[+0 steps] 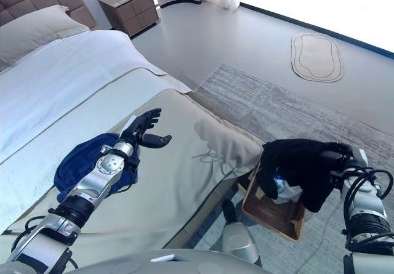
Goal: Pick up the clothes from the bed and place them into the basket
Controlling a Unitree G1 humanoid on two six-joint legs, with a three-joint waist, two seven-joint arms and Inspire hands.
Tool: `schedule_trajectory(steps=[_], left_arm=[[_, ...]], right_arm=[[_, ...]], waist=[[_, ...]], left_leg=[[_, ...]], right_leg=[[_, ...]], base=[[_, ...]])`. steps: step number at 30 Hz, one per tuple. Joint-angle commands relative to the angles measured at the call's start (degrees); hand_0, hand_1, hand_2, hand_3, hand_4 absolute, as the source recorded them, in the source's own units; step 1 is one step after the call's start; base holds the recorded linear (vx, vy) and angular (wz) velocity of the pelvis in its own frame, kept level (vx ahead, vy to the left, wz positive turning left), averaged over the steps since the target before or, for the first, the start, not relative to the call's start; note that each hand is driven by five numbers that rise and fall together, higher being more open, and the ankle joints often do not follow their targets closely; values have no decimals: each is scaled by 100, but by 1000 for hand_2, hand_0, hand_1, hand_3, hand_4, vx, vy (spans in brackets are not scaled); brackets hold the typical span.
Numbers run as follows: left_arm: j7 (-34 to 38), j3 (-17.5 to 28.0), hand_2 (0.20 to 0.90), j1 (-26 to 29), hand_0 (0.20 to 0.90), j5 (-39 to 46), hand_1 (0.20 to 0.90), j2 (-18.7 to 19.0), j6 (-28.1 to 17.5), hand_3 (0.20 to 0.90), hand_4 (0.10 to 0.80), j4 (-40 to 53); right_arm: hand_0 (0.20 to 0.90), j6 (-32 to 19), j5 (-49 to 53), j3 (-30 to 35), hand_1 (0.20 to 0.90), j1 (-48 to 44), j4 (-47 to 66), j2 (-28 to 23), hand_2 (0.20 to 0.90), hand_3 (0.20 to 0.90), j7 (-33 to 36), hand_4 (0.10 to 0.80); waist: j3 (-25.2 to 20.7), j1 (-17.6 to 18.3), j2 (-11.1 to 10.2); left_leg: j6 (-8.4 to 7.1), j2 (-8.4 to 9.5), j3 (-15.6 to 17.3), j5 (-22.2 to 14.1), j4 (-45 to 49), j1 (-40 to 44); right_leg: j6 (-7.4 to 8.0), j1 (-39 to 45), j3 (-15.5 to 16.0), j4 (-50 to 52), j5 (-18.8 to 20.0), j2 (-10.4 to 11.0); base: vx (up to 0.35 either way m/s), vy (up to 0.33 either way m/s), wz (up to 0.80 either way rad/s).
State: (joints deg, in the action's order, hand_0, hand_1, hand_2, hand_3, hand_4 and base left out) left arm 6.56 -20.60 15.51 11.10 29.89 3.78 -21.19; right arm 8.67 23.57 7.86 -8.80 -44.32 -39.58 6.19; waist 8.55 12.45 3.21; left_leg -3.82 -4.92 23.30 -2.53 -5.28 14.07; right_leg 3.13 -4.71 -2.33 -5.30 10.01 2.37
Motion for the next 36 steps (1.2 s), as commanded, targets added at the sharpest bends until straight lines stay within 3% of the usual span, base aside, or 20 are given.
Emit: schedule_trajectory(steps=[1, 5, 6, 7, 29, 36], left_arm=[[208, -75, 900, 266, 900, -181, 900, 141, -304, 900, 800, 410], [136, -71, 900, 207, 900, -197, 900, 152, -321, 900, 800, 468], [136, -74, 900, 205, 900, -188, 900, 160, -321, 900, 800, 477], [143, -83, 900, 216, 900, -168, 900, 171, -292, 900, 800, 507], [82, -3, 900, 69, 900, -254, 900, 150, -305, 900, 800, 579], [199, 41, 900, -68, 900, -340, 900, 67, -361, 900, 800, 565]], right_arm=[[300, -765, 26, 110, 300, -439, -111, -393, 300, 200, 251, 100], [300, -759, -99, 56, 300, -420, -444, -306, 300, 200, 319, 100], [547, -738, -142, 58, 547, -412, -493, -301, 547, 488, 343, 388], [900, -684, -282, 44, 900, -385, -619, -269, 900, 900, 359, 800], [900, -526, -581, -366, 900, -337, -940, 136, 900, 900, 186, 800], [900, -501, -790, -480, 900, -406, -602, 99, 900, 900, 486, 800]], waist=[[-185, -58, 3], [-172, -119, 62], [-169, -124, 71], [-172, -139, 83], [-172, -351, -69], [-141, -433, -106]], left_leg=[[166, 21, -380, -204, 318, -539], [165, 54, -424, -178, 262, -530], [162, 56, -428, -173, 249, -525], [162, 68, -442, -161, 235, -531], [182, 104, -643, -101, 214, -540], [180, 101, -716, -82, 214, -512]], right_leg=[[285, 467, 338, 151, -610, 47], [283, 514, 382, 106, -620, 59], [284, 514, 394, 102, -619, 61], [287, 522, 409, 95, -625, 61], [250, 645, 460, 82, -663, 26], [223, 715, 529, 95, -681, 37]], base=[[-11, 8, 3], [-1, 3, 2], [0, 0, 0], [0, 0, 0], [-5, -2, 4], [5, 2, 1]])
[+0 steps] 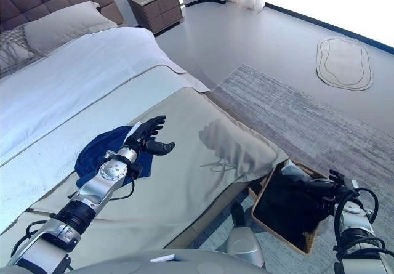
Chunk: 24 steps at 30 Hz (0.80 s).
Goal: Pick up the clothes from the bed and place them into the basket
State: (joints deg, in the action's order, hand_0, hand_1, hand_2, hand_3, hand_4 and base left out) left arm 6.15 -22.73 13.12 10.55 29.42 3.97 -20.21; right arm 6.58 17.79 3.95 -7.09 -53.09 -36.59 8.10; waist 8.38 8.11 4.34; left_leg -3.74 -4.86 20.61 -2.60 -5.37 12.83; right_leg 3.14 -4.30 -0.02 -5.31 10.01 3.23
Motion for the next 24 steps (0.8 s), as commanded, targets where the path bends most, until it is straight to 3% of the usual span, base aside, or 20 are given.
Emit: schedule_trajectory(steps=[1, 11, 14, 17, 20, 24], left_arm=[[266, 264, 900, 154, 900, -283, 900, 106, -386, 900, 800, 472], [569, 426, 900, 45, 900, -347, 900, -75, -430, 900, 800, 445], [745, 409, 900, 34, 900, -307, 900, -137, -478, 900, 800, 371], [810, 464, 900, 26, 900, -331, 900, -128, -364, 900, 800, 367], [780, 576, 900, -100, 900, -295, 900, -19, -340, 900, 800, 360], [558, 775, 900, -345, 900, -316, 900, 64, -440, 900, 800, 255]], right_arm=[[900, -293, -232, -103, 900, -608, 389, -205, 900, 900, 325, 800], [900, -322, -641, -542, 900, -1097, 1656, -232, 900, 900, 1123, 800], [900, -171, -1268, -835, 900, -1690, 1898, -236, 900, 900, 1724, 800], [900, 155, -2032, -1196, 900, -2296, 1973, -487, 900, 900, 1885, 800], [900, 322, -2115, -1478, 900, -2874, 2054, -781, 900, 900, 1945, 800], [900, 181, -1885, -1655, 900, -3416, 2098, -1007, 900, 900, 1996, 800]], waist=[[-118, -17, -218], [-65, -315, -234], [-44, -550, -220], [-22, -771, -213], [7, -993, -235], [-11, -1248, -246]], left_leg=[[169, 94, -457, -70, 213, -379], [106, 108, -678, 40, 137, -452], [89, 146, -940, 83, 111, -538], [62, 184, -1133, 128, 129, -658], [47, 226, -1276, 164, 155, -734], [21, 238, -1247, 230, 135, -800]], right_leg=[[217, 690, 322, 95, -690, -47], [165, 799, 720, 95, -785, 20], [120, 852, 879, 114, -852, 37], [82, 862, 1033, 153, -905, 88], [46, 921, 1242, 184, -961, 150], [10, 999, 1633, 228, -1041, 239]], base=[[16, 11, 5], [-10, 0, 11], [-15, -21, 28], [-19, -19, 35], [22, -11, 41], [73, 32, 53]])
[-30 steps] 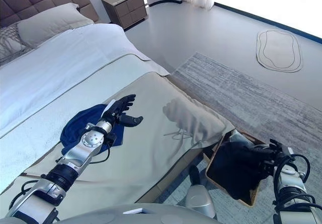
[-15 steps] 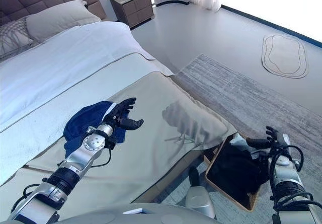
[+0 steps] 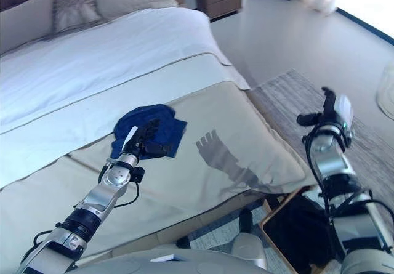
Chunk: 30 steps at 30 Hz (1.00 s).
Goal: Pick up the clothes from the bed and place them into the basket
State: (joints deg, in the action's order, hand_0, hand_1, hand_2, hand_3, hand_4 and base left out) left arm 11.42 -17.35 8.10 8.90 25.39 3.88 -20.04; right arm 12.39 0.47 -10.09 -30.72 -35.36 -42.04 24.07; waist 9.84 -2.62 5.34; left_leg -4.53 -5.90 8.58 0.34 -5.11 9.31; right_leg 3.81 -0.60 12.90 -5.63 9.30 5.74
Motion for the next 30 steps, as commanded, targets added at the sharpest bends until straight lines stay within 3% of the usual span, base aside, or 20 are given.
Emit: schedule_trajectory(steps=[1, 7, 11, 14, 16, 18, 21, 26, 30], left_arm=[[5, 261, 900, 120, 900, -149, 900, 467, -434, 900, 800, 206], [-201, 385, 900, -181, 900, -162, 900, 517, -531, 900, 800, 163], [-371, 370, 900, -204, 900, -130, 900, 641, -690, 900, 800, 387], [-298, 357, 900, -2, 900, -7, 900, 720, -912, 900, 800, 612], [-266, 373, 900, 56, 900, -60, 900, 748, -937, 900, 800, 680], [-183, 400, 900, 163, 900, -143, 900, 868, -1033, 900, 800, 889], [-135, 402, 900, 193, 900, -191, 900, 955, -1146, 900, 800, 1231], [18, 399, 900, 154, 900, -90, 900, 942, -1242, 900, 800, 1533], [216, 291, 900, 7, 900, 80, 900, 892, -1359, 900, 800, 1660]], right_arm=[[900, -460, -150, -287, 900, -1149, 339, -468, 900, 900, 433, 800], [900, -285, -33, -458, 900, -1537, 506, -268, 900, 900, 620, 800], [900, 13, -74, -570, 900, -1888, 458, -220, 900, 900, 567, 800], [900, 89, 203, -753, 900, -2404, 249, -254, 900, 900, 701, 800], [900, 83, 286, -746, 900, -2507, 187, -252, 900, 900, 712, 800], [900, 89, 515, -753, 900, -2756, -2, -226, 900, 900, 676, 800], [900, 179, 634, -828, 900, -3043, -154, -158, 900, 900, 545, 800], [900, 254, 696, -887, 900, -3285, -287, -88, 900, 900, 423, 800], [900, 203, 997, -960, 900, -3482, -468, 47, 900, 900, 657, 800]], waist=[[-164, -219, -347], [-190, -509, -318], [70, -781, -324], [676, -1078, -207], [794, -1132, -193], [1159, -1312, -182], [1623, -1495, -81], [1993, -1573, 33], [1995, -1658, 142]], left_leg=[[100, 352, -57, -51, 105, -468], [169, 409, -212, -45, 182, -556], [204, 511, -416, -263, 1098, -1043], [258, 557, -543, -440, 1786, -1645], [281, 577, -556, -487, 1938, -1793], [303, 639, -655, -768, 2455, -2176], [483, 767, -605, -1014, 3297, -2865], [663, 955, -542, -1333, 4174, -3529], [841, 1045, -532, -1702, 5117, -4367]], right_leg=[[-61, 635, 403, 279, -987, 6], [-150, 665, 697, 779, -1317, 92], [-288, 392, 940, 1603, -1651, 285], [-386, -86, 1149, 2519, -1961, 592], [-403, -207, 1188, 2723, -2043, 680], [-416, -480, 1192, 3307, -2344, 890], [-495, -1033, 1316, 4277, -2575, 1208], [-519, -1757, 1232, 5343, -2891, 1521], [-635, -2580, 1157, 6132, -3179, 1631]], base=[[63, 49, 57], [155, 103, 44], [107, 111, 45], [-83, 124, 44], [-56, 67, 28], [17, 30, 35], [-18, 105, 21], [11, 101, 25], [28, 124, 16]])
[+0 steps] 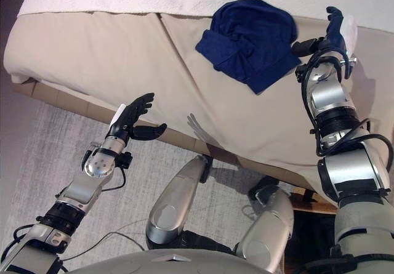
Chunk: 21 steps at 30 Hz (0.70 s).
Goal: Pick up the clothes from the bed and place them into the basket
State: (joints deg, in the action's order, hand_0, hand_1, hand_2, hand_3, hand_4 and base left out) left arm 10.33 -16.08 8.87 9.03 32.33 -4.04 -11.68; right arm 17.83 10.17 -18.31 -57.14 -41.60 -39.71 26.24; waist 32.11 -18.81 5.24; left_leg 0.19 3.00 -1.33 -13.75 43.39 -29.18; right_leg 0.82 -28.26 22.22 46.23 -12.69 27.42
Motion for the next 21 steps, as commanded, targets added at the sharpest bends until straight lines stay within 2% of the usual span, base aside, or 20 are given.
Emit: schedule_trajectory(steps=[1, 5, 11, 21], left_arm=[[321, 162, 900, -68, 900, 77, 900, 198, -552, 900, 800, 829], [507, -61, 900, -156, 900, 84, 900, 136, -536, 900, 800, 887], [723, -138, 900, -336, 900, 140, 900, 139, -688, 900, 800, 920], [899, -123, 900, -459, 900, 163, 900, 166, -927, 900, 800, 1004]], right_arm=[[900, -343, 53, -139, 900, -853, 147, -180, 900, 900, 446, 800], [900, -342, 61, -161, 900, -946, 95, -142, 900, 900, 418, 800], [900, -304, 442, -288, 900, -1151, -14, -178, 900, 900, 358, 800], [900, -408, 698, -545, 900, -1432, -626, -314, 900, 900, -80, 800]], waist=[[-232, -45, 153], [-232, -45, 257], [-232, -79, 373], [-232, -166, 466]], left_leg=[[380, 155, 467, -312, 298, -550], [422, 196, 463, -526, 1045, -1287], [519, 255, 459, -678, 1609, -1905], [560, 336, 404, -824, 2249, -2571]], right_leg=[[-343, 146, 219, 980, -998, -529], [-397, -605, 69, 1551, -1153, -508], [-427, -1334, -113, 2072, -1277, -527], [-452, -2001, -248, 2729, -1447, -513]], base=[[10, 70, 9], [4, 79, 4], [-13, 49, 4], [-21, 13, 7]])
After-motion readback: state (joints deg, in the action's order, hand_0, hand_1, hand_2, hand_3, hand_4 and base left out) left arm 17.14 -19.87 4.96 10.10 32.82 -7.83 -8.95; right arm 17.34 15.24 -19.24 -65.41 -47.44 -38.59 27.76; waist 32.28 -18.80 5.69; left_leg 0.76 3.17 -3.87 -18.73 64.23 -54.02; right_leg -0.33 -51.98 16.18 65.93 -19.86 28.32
